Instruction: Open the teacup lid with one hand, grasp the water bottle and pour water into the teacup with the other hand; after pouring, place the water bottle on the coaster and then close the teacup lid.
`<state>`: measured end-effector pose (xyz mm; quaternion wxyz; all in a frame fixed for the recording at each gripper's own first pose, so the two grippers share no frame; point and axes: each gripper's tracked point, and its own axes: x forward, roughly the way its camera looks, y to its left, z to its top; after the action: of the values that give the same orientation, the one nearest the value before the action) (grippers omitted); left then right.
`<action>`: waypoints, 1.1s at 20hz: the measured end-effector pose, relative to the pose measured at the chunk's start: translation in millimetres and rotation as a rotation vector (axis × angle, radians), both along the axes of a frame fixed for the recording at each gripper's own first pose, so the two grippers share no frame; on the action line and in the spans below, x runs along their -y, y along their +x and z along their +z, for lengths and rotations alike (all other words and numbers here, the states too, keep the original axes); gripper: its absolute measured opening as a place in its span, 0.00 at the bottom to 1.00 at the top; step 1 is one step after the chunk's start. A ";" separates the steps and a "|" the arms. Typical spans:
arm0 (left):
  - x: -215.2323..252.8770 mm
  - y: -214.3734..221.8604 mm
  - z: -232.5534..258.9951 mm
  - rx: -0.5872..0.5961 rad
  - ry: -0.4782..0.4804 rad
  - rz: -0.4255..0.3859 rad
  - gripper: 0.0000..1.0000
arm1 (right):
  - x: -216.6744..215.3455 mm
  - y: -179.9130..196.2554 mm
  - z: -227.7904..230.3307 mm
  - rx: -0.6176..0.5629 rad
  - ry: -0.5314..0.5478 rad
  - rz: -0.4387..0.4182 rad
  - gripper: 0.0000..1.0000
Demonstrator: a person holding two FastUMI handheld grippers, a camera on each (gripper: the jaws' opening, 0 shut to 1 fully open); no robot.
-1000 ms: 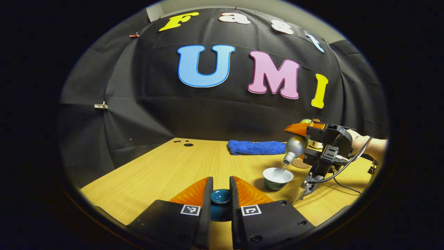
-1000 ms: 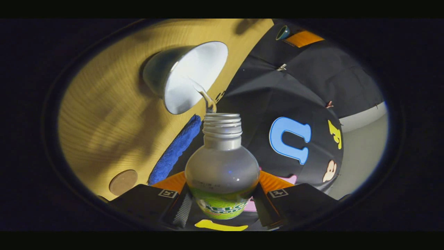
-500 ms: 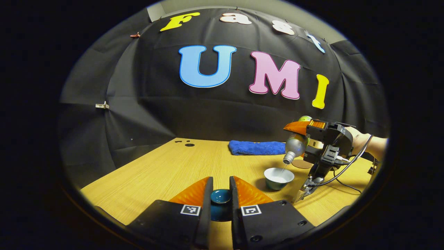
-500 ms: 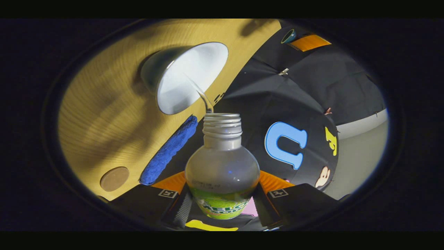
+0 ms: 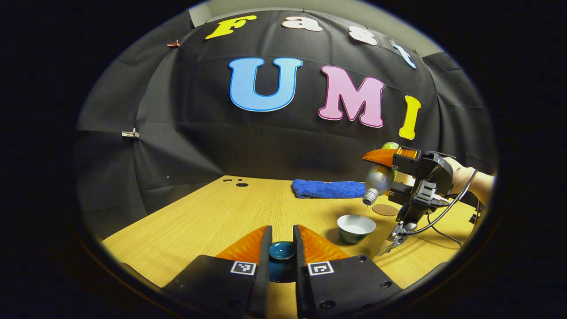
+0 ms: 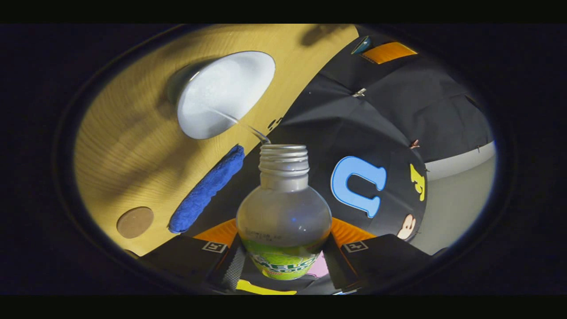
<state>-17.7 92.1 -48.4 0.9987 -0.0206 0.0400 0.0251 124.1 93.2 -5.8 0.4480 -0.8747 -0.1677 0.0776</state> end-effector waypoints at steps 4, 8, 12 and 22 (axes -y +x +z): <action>-0.3 -1.7 1.4 0.003 0.004 -0.001 0.28 | -2.4 -2.2 1.2 0.003 -0.021 0.012 0.77; 0.3 -2.7 2.6 0.004 0.011 0.001 0.28 | -7.5 -4.2 2.6 0.009 -0.031 0.026 0.79; 1.0 -4.4 6.2 0.013 0.018 -0.003 0.28 | -9.5 -4.3 5.3 0.017 -0.028 0.030 0.79; 2.4 -4.5 6.3 0.008 0.021 -0.002 0.28 | -11.8 -8.5 6.0 0.024 -0.040 0.037 0.79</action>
<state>-22.2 89.8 -42.1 0.9990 -0.0101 0.0358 0.0246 115.6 105.0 0.2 0.4271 -0.8810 -0.1877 0.0788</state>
